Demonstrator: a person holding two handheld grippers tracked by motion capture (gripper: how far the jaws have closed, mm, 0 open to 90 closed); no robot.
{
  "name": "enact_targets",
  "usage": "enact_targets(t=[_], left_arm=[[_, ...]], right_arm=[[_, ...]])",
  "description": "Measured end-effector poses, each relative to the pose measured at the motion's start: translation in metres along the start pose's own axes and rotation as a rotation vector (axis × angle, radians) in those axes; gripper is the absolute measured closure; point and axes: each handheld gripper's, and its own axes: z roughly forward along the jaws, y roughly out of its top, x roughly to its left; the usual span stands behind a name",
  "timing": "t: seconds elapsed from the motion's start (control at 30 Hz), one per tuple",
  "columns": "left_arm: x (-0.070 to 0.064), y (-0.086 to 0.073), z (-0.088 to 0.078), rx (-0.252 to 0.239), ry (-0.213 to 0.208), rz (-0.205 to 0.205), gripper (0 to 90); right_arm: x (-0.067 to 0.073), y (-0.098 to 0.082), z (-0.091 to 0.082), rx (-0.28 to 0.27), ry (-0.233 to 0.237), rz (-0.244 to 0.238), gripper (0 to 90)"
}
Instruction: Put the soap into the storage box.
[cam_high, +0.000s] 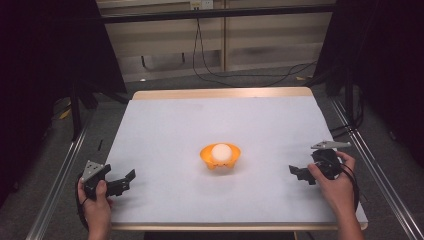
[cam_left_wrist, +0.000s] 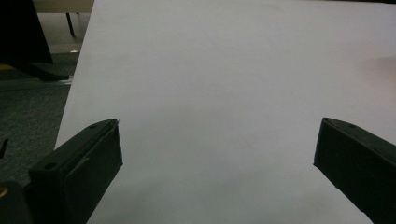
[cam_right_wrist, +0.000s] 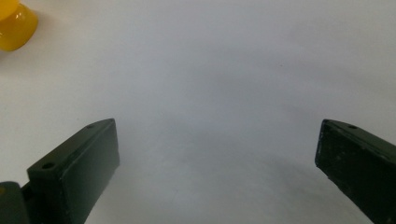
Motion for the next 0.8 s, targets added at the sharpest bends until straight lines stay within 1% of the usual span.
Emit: enact_targets(t=[0.17,0.2,0.23,0.27,0.3,0.37,0.4,0.43,0.5,0.57,0.67,0.8], left_arm=[[0.000,0.000,0.000,-0.001,0.000,0.000,0.9],[0.000,0.000,0.000,-0.001,0.008,0.006,0.9],[0.000,0.000,0.000,0.000,-0.004,-0.003,0.9],[0.000,0.000,0.000,0.000,-0.004,-0.003,0.9],[0.000,0.000,0.000,-0.001,0.004,0.005,0.9],[0.000,0.000,0.000,-0.002,0.010,0.003,0.9],[-0.001,0.000,0.000,-0.004,0.016,-0.005,0.9],[0.000,0.000,0.000,-0.001,0.008,0.007,0.9],[0.000,0.000,0.000,-0.001,0.009,0.008,0.9],[0.000,0.000,0.000,-0.001,0.001,0.002,0.9],[0.000,0.000,0.000,-0.002,0.002,0.002,0.9],[0.000,0.000,0.000,-0.002,0.001,0.003,0.9]], right_arm=[[-0.006,-0.007,-0.004,-0.006,-0.008,0.008,0.0],[-0.007,-0.008,-0.004,-0.009,-0.007,0.009,0.0],[-0.008,-0.009,-0.005,-0.012,-0.012,0.011,0.0],[-0.009,-0.011,-0.006,-0.015,-0.013,0.011,0.0],[-0.010,-0.012,-0.007,-0.019,-0.012,0.012,0.0],[-0.012,-0.015,-0.009,-0.036,-0.006,0.014,0.0],[-0.013,-0.016,-0.011,-0.044,-0.003,0.014,0.0],[-0.014,-0.017,-0.012,-0.056,-0.004,0.011,0.0],[-0.016,-0.019,-0.014,-0.063,-0.005,0.013,0.0],[-0.017,-0.022,-0.017,-0.091,-0.009,0.005,0.0],[-0.019,-0.025,-0.021,-0.121,-0.018,0.008,0.0],[-0.023,-0.030,-0.025,-0.135,-0.041,0.017,0.0]])
